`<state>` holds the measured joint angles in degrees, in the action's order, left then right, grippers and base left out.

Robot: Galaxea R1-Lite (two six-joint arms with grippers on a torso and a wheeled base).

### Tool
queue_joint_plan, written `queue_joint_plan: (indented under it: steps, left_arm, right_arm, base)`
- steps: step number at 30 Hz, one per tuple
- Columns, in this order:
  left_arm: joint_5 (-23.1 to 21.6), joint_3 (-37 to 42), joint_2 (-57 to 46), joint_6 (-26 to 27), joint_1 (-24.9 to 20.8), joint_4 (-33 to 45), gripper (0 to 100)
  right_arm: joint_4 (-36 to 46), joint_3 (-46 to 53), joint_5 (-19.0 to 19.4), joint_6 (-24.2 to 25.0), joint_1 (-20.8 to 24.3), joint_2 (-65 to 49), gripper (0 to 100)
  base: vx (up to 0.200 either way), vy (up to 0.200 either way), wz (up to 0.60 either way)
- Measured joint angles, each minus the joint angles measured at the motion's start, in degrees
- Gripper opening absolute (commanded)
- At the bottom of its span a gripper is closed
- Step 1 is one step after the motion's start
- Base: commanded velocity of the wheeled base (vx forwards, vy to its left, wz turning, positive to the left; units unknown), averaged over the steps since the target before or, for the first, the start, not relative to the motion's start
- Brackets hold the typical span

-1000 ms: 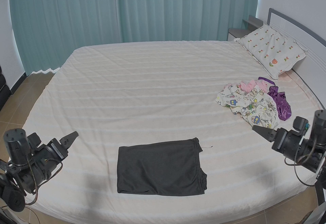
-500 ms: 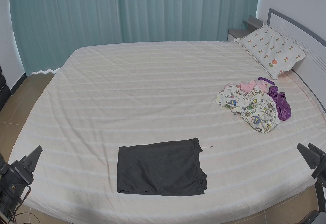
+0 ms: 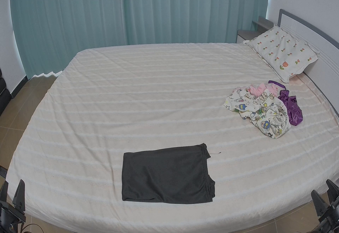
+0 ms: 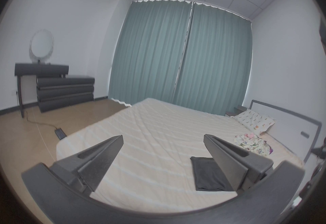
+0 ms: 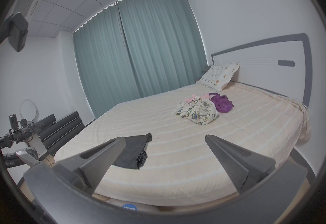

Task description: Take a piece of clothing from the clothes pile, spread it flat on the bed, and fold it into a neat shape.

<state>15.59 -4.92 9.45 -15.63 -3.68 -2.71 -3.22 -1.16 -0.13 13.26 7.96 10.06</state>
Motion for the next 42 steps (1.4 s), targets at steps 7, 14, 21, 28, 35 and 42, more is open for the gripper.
queue_joint_plan:
  steps: [7, 14, 21, 28, 35, 42]
  left_arm:
    - [-1.45, 2.82, -6.56, 10.3, 2.83, -0.6, 100]
    - [-5.22, 3.8, -8.4, 11.01, 3.41, -1.19, 100]
    - [-15.06, 3.91, -8.85, 12.65, 3.5, -0.33, 100]
    - [-17.64, 3.94, -8.92, 16.16, 3.5, 3.41, 100]
    - [-17.73, 3.91, -8.92, 16.09, 3.5, 3.04, 100]
    - [-17.73, 3.91, -8.92, 16.01, 3.5, 3.0, 100]
  right_arm:
    - [0.02, 0.15, 0.06, -3.69, -1.71, -3.62, 100]
    - [0.18, 0.15, 1.48, -11.3, -6.01, -6.68, 100]
    - [-0.94, 0.15, 2.29, -15.58, -7.67, -8.79, 100]
    - [-1.13, 0.15, 5.57, -18.79, -7.94, -9.33, 100]
    - [-0.8, 0.15, 5.33, -18.21, -7.96, -9.42, 100]
    - [0.07, 0.15, -3.04, -18.79, -7.96, -9.42, 100]
  base:
    - [0.0, 0.0, 0.0]
    - [0.0, 0.0, 0.0]
    - [0.0, 0.0, 0.0]
    - [0.0, 0.0, 0.0]
    - [0.0, 0.0, 0.0]
    - [0.0, 0.0, 0.0]
